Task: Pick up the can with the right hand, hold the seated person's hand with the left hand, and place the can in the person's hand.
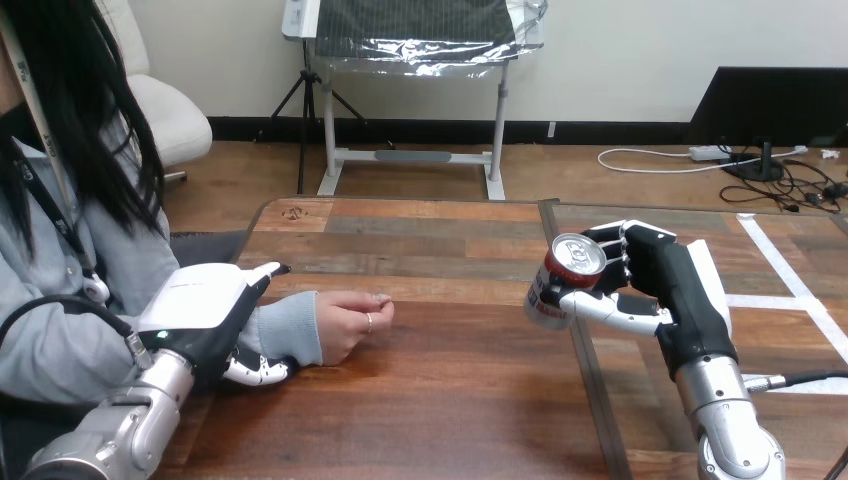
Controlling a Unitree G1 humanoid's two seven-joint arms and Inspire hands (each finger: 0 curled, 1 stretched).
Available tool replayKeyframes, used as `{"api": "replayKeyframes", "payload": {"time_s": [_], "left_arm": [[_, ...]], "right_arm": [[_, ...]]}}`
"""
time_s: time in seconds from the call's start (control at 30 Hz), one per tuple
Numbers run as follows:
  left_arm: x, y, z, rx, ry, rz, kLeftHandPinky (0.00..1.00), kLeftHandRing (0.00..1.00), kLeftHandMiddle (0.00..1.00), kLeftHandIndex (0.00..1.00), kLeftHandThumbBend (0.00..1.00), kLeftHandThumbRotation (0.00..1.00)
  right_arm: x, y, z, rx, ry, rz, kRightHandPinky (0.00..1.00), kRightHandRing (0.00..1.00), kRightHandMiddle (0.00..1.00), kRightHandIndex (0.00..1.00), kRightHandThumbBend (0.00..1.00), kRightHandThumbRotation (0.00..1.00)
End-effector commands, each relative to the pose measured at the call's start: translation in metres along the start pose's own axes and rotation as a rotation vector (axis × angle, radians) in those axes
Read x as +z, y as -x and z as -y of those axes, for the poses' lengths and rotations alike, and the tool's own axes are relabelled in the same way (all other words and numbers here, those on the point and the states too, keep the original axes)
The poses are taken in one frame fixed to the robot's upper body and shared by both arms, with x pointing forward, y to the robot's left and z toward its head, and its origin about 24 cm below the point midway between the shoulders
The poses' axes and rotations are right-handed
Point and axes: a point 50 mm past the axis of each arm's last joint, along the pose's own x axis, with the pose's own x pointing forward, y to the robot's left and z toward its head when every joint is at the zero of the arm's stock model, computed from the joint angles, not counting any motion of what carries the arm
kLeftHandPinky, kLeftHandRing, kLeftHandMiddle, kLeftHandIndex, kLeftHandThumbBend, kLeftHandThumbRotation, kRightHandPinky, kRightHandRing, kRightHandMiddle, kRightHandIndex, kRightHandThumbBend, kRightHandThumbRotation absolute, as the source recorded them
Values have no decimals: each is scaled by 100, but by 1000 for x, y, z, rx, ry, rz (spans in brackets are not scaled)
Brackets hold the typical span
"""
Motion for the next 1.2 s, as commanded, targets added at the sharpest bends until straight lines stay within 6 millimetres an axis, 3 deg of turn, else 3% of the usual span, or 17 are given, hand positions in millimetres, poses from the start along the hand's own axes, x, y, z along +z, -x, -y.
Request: {"api": "replayKeyframes", "payload": {"time_s": [0.0,0.47,0.8,1.17], "left_arm": [[13,-5,2,16,40,24,82,85,86,89,100,34],[16,-6,2,25,46,43,66,71,76,80,97,23],[17,-7,1,24,47,52,58,63,67,73,95,12],[19,-7,2,8,34,58,53,57,62,68,94,7]], "right_arm": [[27,-22,1,-21,-17,123,43,45,51,54,73,0],[26,-21,-1,-8,-21,121,43,45,51,54,74,0],[26,-21,-1,-6,-15,121,42,45,51,54,75,0],[27,-21,-1,3,-22,127,42,45,51,54,75,0]]}}
